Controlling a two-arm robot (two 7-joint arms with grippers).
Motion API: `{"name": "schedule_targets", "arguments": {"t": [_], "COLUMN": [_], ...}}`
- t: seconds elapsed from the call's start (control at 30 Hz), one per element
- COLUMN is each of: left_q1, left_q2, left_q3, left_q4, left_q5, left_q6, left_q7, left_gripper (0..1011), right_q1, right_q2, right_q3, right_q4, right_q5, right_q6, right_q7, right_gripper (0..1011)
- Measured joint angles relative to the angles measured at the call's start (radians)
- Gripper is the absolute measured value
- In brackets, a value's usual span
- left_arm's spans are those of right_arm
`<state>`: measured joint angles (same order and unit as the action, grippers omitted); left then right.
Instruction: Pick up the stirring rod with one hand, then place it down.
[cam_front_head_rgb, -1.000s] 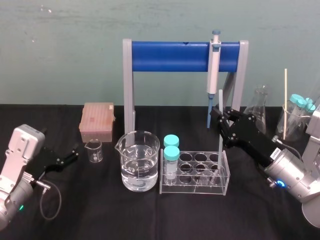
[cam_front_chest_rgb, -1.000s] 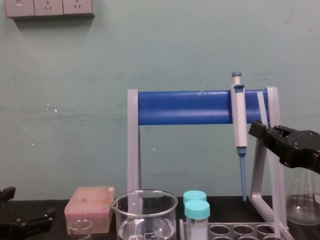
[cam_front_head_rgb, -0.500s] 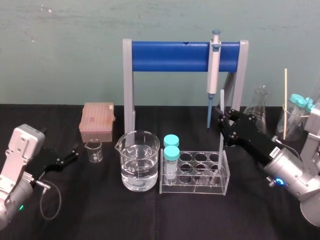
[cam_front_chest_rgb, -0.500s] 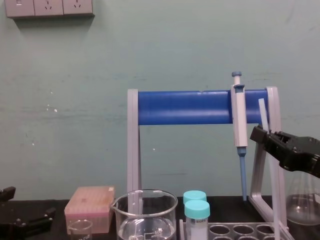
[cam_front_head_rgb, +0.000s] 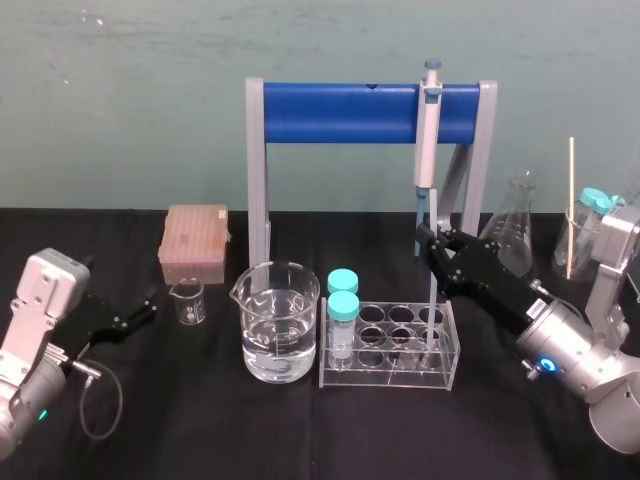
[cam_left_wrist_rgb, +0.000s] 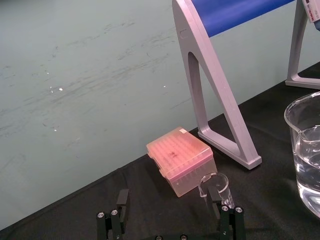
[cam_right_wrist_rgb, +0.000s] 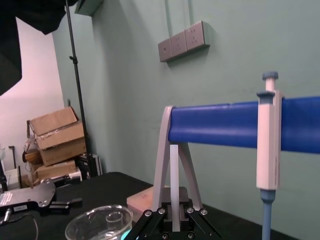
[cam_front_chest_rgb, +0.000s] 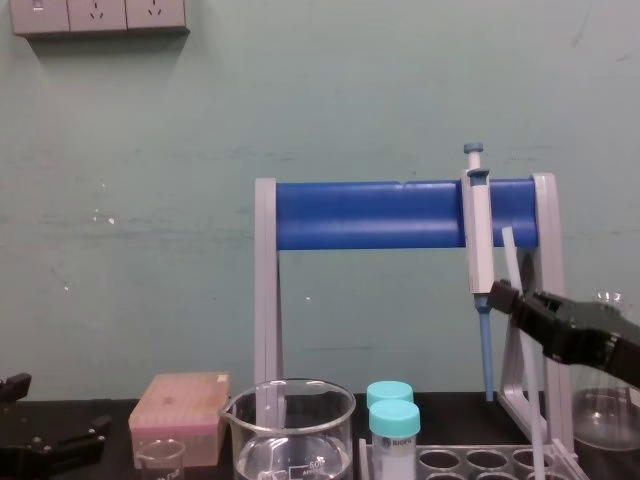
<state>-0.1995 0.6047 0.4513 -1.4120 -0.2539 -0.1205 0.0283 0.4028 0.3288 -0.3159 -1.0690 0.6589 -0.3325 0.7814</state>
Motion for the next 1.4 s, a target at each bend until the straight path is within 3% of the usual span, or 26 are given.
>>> {"name": "schedule_targets", "arguments": {"t": [0.67, 1.4], "left_q1": [0.0, 0.0], "left_q2": [0.0, 0.0], "left_q3": [0.0, 0.0], "left_q4": [0.0, 0.0], "left_q5": [0.0, 0.0], "left_q6": [0.0, 0.0], "left_q7": [0.0, 0.0], "left_gripper": [1000, 1000], "right_q1": [0.042, 0.045], "right_q2": [-0.016, -0.014], "right_q3": [-0.037, -0.038], "right_q4": [0.106, 0.11], "right_q5": [-0.023, -0.05], "right_q6": [0.03, 0.013], "right_q7": [0.022, 0.006], "right_gripper": [72, 72]}}
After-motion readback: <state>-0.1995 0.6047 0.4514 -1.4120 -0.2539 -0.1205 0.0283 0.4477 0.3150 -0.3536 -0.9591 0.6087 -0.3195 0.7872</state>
